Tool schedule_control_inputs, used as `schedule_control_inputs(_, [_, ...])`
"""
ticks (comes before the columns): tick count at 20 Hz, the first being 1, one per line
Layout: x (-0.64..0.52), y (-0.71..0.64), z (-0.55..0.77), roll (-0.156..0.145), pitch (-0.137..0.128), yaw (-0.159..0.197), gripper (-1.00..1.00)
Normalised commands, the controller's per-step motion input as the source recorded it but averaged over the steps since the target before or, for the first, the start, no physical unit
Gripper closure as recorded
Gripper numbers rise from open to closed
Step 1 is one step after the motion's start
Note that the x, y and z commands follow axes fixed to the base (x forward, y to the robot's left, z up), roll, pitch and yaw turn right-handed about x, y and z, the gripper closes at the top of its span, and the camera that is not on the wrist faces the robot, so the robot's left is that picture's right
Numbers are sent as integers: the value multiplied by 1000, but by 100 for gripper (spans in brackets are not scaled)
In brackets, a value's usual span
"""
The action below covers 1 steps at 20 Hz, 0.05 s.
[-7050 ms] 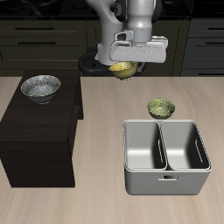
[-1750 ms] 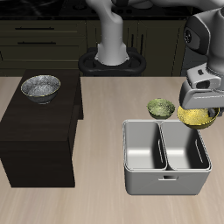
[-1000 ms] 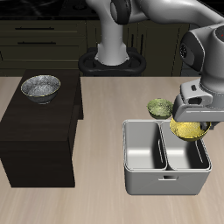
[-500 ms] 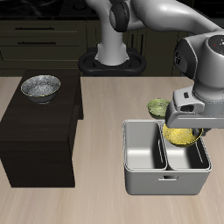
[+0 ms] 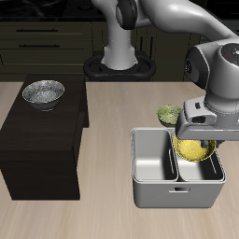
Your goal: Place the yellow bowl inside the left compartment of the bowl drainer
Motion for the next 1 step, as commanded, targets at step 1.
schedule_control_inputs(1, [-38,22,-125,-33,37,29,-100])
